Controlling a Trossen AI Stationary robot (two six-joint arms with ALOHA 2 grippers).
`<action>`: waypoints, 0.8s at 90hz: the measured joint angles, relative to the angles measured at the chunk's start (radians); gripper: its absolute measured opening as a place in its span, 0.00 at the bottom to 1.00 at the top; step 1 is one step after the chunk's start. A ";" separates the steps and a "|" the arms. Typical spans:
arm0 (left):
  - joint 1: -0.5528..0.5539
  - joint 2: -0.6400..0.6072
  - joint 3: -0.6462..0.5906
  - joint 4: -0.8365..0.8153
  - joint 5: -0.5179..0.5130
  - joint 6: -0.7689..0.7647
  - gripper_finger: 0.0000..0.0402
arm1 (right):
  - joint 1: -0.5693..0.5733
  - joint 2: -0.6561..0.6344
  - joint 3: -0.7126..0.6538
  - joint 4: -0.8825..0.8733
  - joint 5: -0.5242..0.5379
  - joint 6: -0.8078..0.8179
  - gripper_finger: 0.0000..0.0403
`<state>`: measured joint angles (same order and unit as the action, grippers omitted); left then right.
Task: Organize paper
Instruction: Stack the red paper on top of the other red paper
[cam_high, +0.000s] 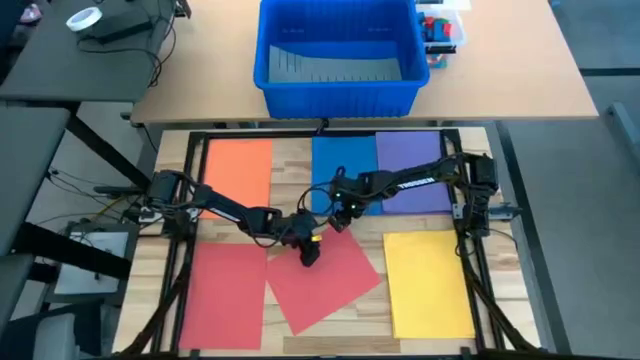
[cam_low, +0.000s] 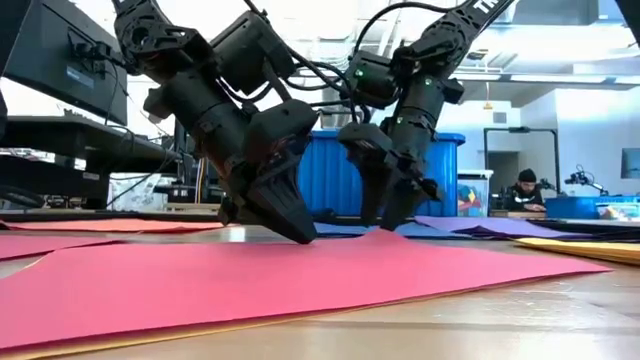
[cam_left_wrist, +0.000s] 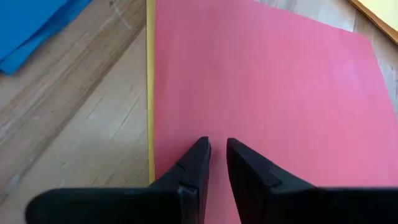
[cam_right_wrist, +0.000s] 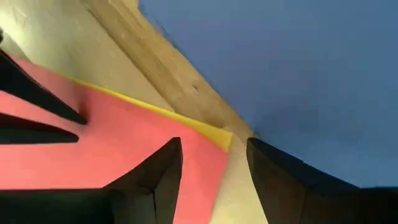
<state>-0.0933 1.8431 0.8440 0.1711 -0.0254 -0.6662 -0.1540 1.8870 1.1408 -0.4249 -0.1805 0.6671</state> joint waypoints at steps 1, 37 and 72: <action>0.000 0.000 0.000 0.000 0.000 0.000 0.10 | 0.002 0.000 0.000 0.000 0.000 0.000 0.42; 0.000 0.000 0.000 -0.002 0.000 -0.009 0.11 | 0.058 0.000 0.000 0.025 -0.025 -0.017 0.41; 0.000 0.000 0.000 -0.002 0.003 -0.011 0.11 | 0.070 0.000 0.000 0.036 -0.012 -0.142 0.29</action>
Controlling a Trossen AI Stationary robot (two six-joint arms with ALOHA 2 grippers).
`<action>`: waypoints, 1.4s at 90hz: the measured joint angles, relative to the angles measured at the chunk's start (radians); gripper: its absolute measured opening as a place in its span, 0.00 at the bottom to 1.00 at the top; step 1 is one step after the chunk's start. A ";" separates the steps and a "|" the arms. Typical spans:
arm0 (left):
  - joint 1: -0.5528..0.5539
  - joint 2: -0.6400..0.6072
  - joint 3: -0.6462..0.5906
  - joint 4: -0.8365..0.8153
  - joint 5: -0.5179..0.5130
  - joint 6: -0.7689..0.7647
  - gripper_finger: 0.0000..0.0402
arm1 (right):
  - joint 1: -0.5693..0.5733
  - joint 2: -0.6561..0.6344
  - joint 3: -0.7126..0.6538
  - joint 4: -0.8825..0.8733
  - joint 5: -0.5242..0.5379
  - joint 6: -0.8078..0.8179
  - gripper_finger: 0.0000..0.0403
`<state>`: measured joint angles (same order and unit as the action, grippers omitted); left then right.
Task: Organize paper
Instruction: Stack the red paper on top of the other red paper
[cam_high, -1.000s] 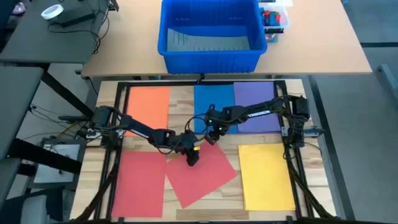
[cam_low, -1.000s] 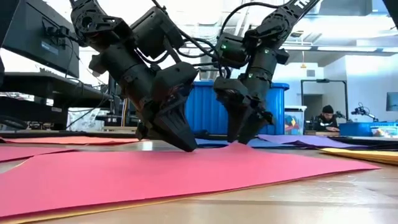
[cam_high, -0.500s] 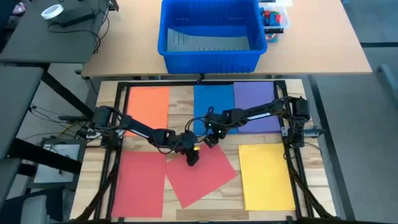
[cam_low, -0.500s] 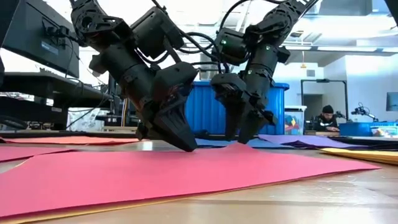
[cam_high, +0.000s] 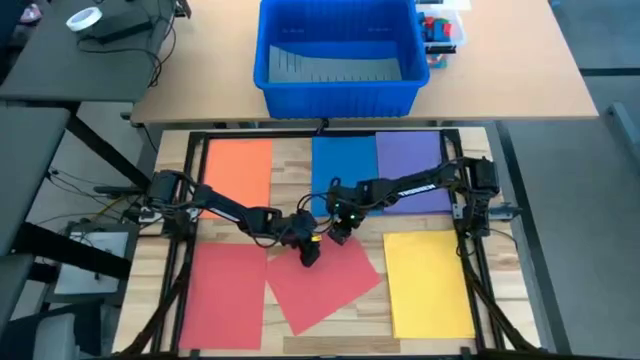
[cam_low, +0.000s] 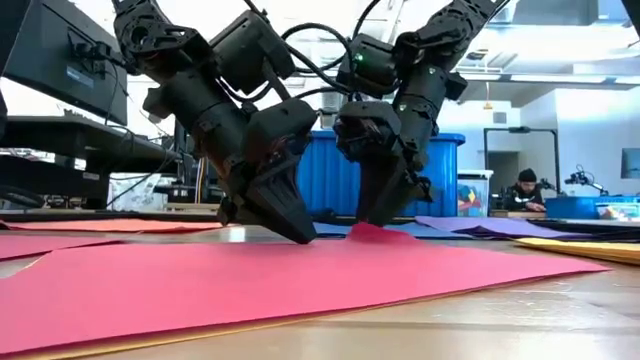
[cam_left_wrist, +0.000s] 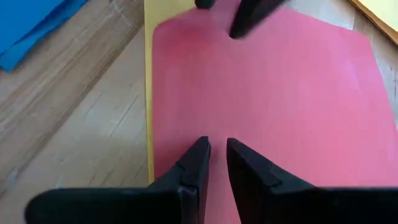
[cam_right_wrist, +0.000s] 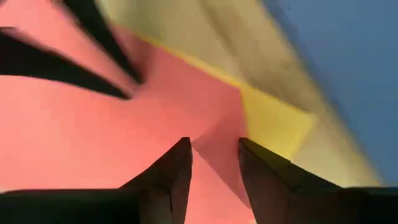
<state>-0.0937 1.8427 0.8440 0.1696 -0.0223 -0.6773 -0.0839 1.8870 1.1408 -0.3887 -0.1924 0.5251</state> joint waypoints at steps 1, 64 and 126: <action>0.000 0.000 0.000 0.000 0.000 0.000 0.11 | 0.000 0.000 0.000 -0.003 0.005 -0.005 0.29; 0.000 -0.006 0.000 0.005 0.015 0.004 0.10 | 0.061 0.027 0.002 -0.017 0.059 -0.216 0.01; 0.083 -0.383 0.282 -0.458 0.079 0.425 0.17 | 0.159 -0.338 0.081 -0.248 0.110 -0.317 0.00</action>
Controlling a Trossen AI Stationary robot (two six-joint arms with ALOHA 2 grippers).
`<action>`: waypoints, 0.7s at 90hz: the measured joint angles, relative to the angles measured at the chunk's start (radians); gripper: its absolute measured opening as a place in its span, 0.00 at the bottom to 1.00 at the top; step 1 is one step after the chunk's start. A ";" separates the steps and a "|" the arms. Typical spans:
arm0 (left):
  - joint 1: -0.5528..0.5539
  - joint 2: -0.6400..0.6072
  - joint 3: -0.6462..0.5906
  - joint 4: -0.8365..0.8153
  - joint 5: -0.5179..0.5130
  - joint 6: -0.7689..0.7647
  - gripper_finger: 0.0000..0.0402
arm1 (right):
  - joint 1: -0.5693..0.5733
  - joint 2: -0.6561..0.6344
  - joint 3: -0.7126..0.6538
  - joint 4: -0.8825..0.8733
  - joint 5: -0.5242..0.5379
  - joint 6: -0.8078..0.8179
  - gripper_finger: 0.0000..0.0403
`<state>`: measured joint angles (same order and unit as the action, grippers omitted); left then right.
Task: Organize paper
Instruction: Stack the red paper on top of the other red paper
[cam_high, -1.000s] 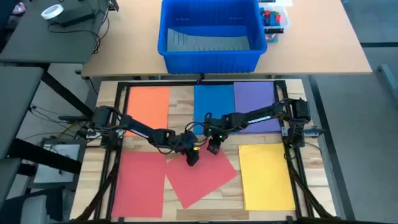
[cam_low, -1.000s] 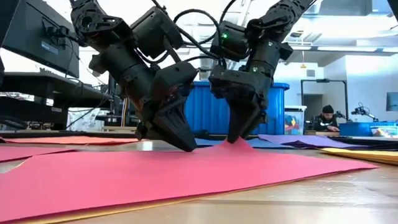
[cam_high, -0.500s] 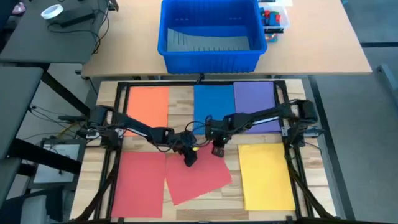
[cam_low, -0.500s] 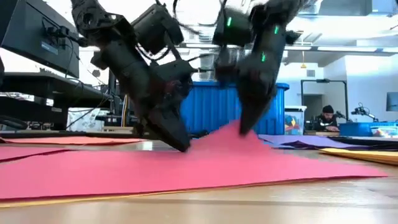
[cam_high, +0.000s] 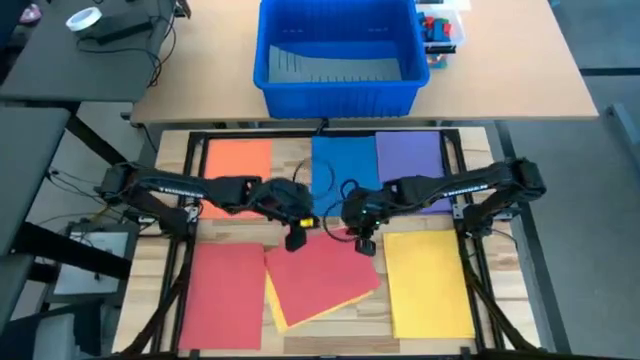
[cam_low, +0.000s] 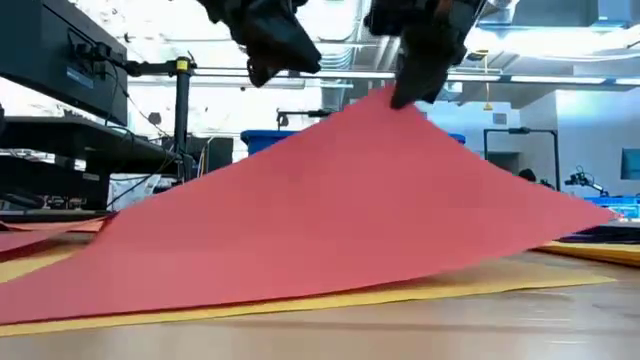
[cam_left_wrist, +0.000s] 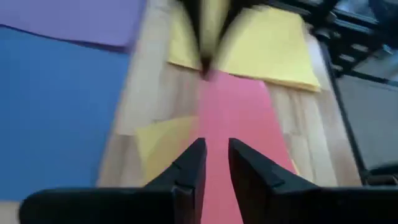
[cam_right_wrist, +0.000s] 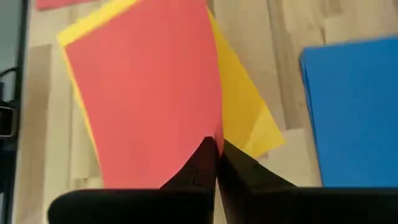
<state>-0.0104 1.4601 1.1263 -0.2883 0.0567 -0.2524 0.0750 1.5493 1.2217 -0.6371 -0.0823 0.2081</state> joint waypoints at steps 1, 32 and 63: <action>0.005 0.000 0.000 -0.009 0.001 -0.001 0.18 | 0.002 -0.001 0.000 -0.001 0.002 0.000 0.00; 0.040 0.095 0.001 -0.036 0.234 0.003 0.39 | 0.018 0.001 0.000 0.001 0.038 0.000 0.00; 0.030 0.222 0.001 -0.016 0.234 0.053 0.40 | 0.016 0.001 0.010 -0.003 0.042 -0.006 0.00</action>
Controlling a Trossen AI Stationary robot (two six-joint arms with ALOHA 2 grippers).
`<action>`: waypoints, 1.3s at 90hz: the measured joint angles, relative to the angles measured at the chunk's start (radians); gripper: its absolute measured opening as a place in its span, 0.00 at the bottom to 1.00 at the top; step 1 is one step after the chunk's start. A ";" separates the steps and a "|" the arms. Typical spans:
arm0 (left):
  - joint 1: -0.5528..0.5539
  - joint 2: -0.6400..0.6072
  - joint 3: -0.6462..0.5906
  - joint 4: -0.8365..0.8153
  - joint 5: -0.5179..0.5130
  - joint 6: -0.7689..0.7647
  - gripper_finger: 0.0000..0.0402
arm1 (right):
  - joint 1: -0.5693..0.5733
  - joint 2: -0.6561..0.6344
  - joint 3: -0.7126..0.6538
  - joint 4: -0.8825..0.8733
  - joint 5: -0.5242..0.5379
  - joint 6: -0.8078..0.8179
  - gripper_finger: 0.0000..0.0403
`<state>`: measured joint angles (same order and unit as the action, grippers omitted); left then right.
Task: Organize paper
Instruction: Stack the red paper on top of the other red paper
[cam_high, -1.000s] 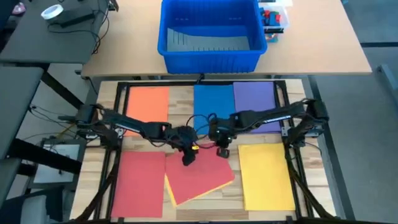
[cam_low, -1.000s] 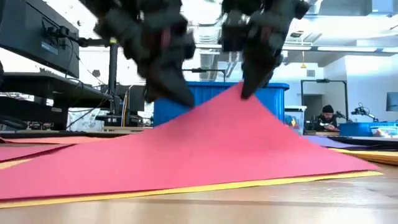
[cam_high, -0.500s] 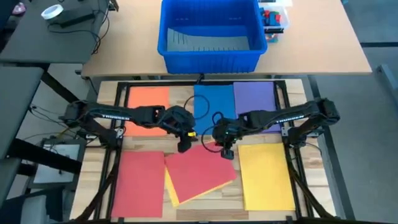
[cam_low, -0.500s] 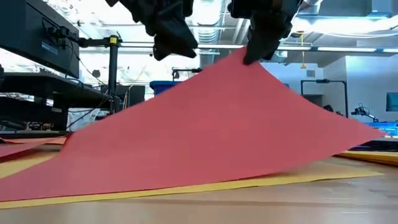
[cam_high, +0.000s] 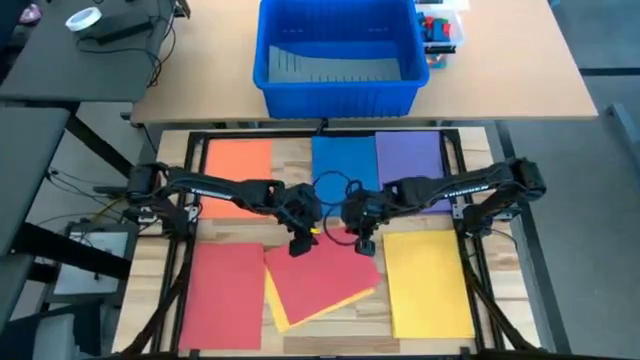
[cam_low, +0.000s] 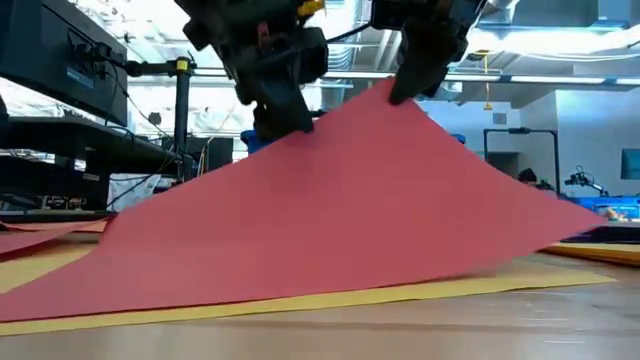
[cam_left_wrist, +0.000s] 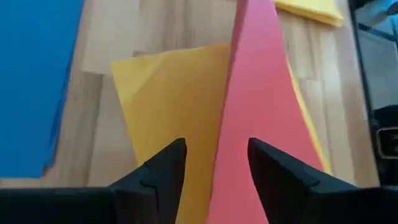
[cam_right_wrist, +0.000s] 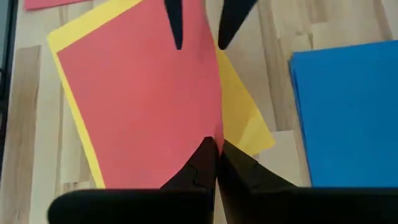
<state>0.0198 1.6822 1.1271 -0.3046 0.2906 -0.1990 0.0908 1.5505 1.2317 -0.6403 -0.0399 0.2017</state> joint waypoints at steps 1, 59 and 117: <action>0.000 0.003 0.000 0.005 0.000 0.001 0.40 | 0.001 0.000 0.002 0.000 0.000 -0.002 0.00; -0.022 0.035 0.033 0.086 0.120 -0.193 0.00 | -0.043 -0.006 0.059 -0.017 -0.031 0.274 0.04; -0.011 0.034 0.168 0.081 -0.120 -0.580 0.00 | -0.267 -0.535 0.059 -0.310 -0.034 0.261 0.57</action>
<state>0.0089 1.7164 1.2953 -0.2241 0.1707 -0.7788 -0.1759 1.0156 1.2911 -0.9505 -0.0739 0.4630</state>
